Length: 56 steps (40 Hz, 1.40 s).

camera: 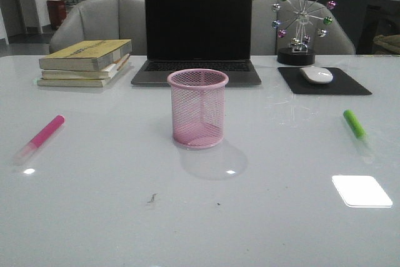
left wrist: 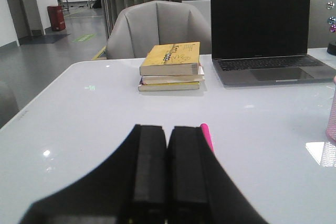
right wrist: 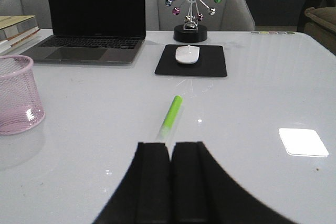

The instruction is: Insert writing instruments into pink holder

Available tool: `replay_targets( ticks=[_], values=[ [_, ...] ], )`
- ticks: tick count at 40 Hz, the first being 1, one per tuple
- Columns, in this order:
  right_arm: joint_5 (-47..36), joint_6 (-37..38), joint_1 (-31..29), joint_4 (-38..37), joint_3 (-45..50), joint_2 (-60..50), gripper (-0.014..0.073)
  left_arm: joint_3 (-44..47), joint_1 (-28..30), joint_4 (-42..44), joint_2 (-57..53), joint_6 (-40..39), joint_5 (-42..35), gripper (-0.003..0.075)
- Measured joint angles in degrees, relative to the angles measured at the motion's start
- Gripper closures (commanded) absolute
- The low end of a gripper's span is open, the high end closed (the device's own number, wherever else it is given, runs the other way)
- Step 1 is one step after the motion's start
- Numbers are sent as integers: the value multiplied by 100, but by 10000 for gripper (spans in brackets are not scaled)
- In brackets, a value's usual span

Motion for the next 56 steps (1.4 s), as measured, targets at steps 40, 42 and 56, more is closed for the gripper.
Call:
replay_targets(
  ticks=[40,42,56],
  values=[
    [-38,0,0,0,0,0,566,0,0,0,0,0,0,629],
    [-80,0,0,0,0,0,566,0,0,0,0,0,0,629],
    [-793,0,12,115,0,0,566,0,0,-144,0,0,-276,629]
  ],
)
